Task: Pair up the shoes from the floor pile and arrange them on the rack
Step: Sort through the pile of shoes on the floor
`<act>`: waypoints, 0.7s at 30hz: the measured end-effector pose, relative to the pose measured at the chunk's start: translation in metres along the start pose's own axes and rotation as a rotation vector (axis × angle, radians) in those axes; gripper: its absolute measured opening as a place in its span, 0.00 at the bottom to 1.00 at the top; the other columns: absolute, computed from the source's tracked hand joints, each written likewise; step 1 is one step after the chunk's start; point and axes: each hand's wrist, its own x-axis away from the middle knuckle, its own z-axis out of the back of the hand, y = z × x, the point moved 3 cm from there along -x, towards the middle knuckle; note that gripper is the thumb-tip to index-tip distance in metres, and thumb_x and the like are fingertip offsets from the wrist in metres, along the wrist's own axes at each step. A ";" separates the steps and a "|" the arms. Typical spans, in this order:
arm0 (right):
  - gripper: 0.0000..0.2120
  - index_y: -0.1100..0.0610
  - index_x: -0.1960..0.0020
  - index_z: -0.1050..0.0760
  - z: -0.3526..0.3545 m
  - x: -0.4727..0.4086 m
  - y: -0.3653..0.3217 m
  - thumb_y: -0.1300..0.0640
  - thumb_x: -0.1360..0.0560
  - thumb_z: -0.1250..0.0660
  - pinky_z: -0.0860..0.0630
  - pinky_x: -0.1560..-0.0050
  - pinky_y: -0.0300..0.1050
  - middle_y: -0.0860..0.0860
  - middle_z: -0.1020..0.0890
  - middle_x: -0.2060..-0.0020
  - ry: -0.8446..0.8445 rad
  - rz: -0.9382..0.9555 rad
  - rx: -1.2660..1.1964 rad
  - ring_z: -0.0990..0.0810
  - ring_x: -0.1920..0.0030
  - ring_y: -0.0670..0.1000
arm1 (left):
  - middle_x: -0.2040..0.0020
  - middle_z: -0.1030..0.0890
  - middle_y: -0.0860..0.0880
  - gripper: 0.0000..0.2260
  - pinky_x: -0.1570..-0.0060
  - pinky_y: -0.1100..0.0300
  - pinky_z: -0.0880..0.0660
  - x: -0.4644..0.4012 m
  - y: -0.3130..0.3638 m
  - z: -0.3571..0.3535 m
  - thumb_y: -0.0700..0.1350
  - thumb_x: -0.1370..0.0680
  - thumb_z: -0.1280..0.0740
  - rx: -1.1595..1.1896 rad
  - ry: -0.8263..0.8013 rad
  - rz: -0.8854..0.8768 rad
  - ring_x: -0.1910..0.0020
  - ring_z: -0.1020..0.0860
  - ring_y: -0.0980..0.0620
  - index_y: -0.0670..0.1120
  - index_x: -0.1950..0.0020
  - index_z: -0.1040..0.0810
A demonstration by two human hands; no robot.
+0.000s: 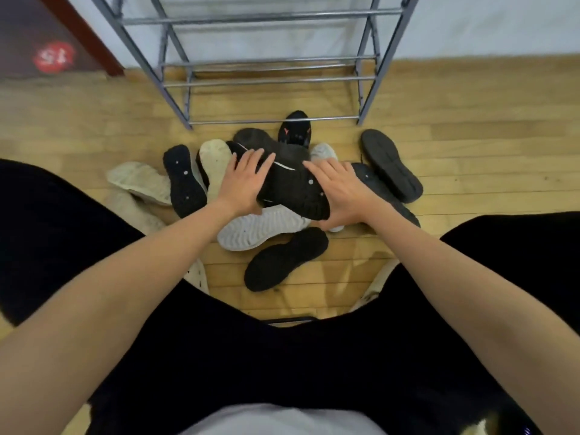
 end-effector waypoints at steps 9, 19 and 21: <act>0.56 0.58 0.22 0.51 0.020 0.024 0.022 0.37 0.38 0.25 0.44 0.28 0.57 0.59 0.39 0.27 0.258 -0.319 -0.274 0.40 0.27 0.60 | 0.33 0.35 0.44 0.42 0.41 0.49 0.27 0.005 -0.016 0.009 0.49 0.41 0.20 0.388 0.153 0.147 0.35 0.32 0.43 0.47 0.31 0.35; 0.32 0.64 0.28 0.42 -0.028 0.016 0.038 0.50 0.24 0.34 0.32 0.37 0.57 0.64 0.33 0.34 0.064 -0.707 -0.342 0.33 0.34 0.64 | 0.36 0.35 0.43 0.40 0.44 0.50 0.26 -0.004 -0.016 -0.018 0.49 0.41 0.19 0.458 0.134 0.335 0.36 0.33 0.42 0.47 0.34 0.35; 0.31 0.65 0.29 0.42 -0.048 0.017 0.040 0.51 0.24 0.34 0.33 0.36 0.59 0.65 0.35 0.33 -0.218 -0.778 -0.370 0.36 0.32 0.66 | 0.33 0.36 0.42 0.40 0.44 0.51 0.26 -0.006 -0.013 -0.026 0.48 0.40 0.19 0.464 0.125 0.362 0.35 0.33 0.41 0.47 0.33 0.35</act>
